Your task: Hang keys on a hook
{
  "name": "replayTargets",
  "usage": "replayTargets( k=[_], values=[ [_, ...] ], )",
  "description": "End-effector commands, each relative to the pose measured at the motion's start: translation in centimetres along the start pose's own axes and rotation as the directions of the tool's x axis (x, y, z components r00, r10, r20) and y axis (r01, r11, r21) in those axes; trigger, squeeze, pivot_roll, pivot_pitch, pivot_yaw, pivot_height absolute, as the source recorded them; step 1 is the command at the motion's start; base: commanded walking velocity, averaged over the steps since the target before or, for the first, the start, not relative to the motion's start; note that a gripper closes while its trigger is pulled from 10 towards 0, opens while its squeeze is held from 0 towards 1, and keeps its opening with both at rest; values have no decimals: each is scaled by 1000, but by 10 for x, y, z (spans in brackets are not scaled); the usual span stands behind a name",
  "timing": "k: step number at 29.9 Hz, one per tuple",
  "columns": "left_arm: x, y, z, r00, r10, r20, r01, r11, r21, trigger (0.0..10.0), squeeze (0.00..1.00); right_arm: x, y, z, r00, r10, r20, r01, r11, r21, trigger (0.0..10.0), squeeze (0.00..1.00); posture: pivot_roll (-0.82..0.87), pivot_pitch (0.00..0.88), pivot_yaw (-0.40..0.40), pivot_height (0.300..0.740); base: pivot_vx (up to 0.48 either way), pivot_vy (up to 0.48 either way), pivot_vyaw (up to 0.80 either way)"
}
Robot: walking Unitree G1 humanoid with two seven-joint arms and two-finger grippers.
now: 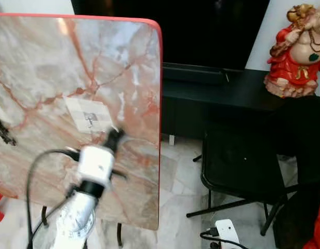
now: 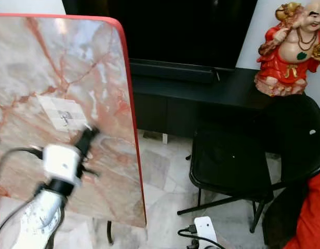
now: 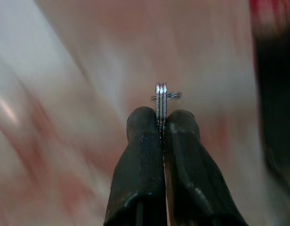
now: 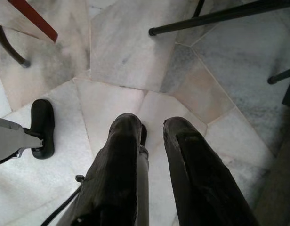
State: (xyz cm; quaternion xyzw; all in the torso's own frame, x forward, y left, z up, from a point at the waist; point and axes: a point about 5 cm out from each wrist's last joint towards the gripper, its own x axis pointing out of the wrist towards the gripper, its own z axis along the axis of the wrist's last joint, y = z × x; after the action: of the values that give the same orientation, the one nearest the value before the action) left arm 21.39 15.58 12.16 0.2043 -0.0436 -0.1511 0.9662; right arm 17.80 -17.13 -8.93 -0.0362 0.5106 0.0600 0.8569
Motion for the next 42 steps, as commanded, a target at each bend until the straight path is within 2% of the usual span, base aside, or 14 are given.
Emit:
replayTargets(
  k=[1, 4, 7, 11, 12, 13, 14, 16, 20, 24, 28, 31, 36, 42],
  values=[
    [-4, 9, -16, 993, 29, -115, -23, 998, 56, 10000, 0, 0, 1, 2, 1000, 3, 2, -3, 1000, -12, 10000, 0, 46, 27, -17, 740, 0, 0, 0],
    [-20, 20, -50, 934, 39, -356, -15, 997, 71, 10000, 0, 0, 1, 2, 1000, 6, 0, -6, 1000, -15, 10000, 0, 46, 27, -17, 740, 0, 0, 0],
    [-25, 17, -60, 904, -10, -428, 34, 998, 48, 10000, 0, 0, 2, 2, 1000, 7, -1, -7, 1000, -16, 10000, 0, 55, 22, -18, 740, 0, 0, 0],
    [-46, 21, -91, 760, -69, -646, 273, 936, 220, 10000, 0, 0, 2, 2, 1000, 12, -4, -12, 1000, -26, 10000, 0, 48, 14, -14, 740, 0, 0, 0],
    [-37, 26, -82, 811, -25, -585, 203, 949, 242, 10000, 0, 0, 2, 2, 1000, 12, -4, -12, 1000, -26, 10000, 0, 48, 14, -14, 740, 0, 0, 0],
    [-37, 26, -82, 811, -25, -585, 203, 949, 242, 10000, 0, 0, 2, 2, 1000, 12, -4, -12, 1000, -26, 10000, 0, 48, 14, -14, 740, 0, 0, 0],
    [-14, 34, -57, 905, 82, -417, -15, 987, 162, 10000, 0, 0, 1, 2, 1000, 13, -6, -13, 999, -31, 10000, 0, 55, 11, -19, 740, 0, 0, 0],
    [-6, 36, -46, 926, 122, -357, -93, 991, 97, 10000, 0, 0, 1, 2, 1000, 13, -8, -14, 999, -34, 10000, 0, 55, 11, -19, 740, 0, 0, 0],
    [-18, 5, -64, 844, -162, -510, 243, 965, 96, 10000, 0, 0, 2, 1, 1000, 16, -12, -16, 999, -38, 10000, 0, 50, 0, -16, 740, 0, 0, 0],
    [-19, -4, -53, 850, -281, -446, 332, 943, 37, 10000, 0, 0, 2, 1, 1000, 15, -11, -15, 999, -37, 10000, 0, 52, 0, -15, 740, 0, 0, 0],
    [-22, -1, -50, 825, -336, -455, 461, 865, 197, 10000, 0, 0, 2, 1, 1000, 15, -11, -15, 999, -37, 10000, 0, 52, 3, -19, 740, 0, 0, 0],
    [-10, 13, -43, 891, -207, -404, 297, 938, 176, 10000, 0, 0, 1, 1, 1000, 15, -11, -15, 999, -38, 10000, 0, 56, 3, -20, 740, 0, 0, 0],
    [5, 27, -16, 984, -12, -176, 48, 979, 200, 10000, 0, 0, 1, 2, 1000, 11, -5, -11, 999, -38, 10000, 0, 52, 8, -21, 740, 0, 0, 0],
    [2, 41, 2, 985, 172, -10, -168, 968, 186, 10000, 0, 0, 0, 3, 1000, 3, -2, -3, 999, -42, 10000, 0, 53, 18, -25, 740, 0, 0, 0]
  ],
)
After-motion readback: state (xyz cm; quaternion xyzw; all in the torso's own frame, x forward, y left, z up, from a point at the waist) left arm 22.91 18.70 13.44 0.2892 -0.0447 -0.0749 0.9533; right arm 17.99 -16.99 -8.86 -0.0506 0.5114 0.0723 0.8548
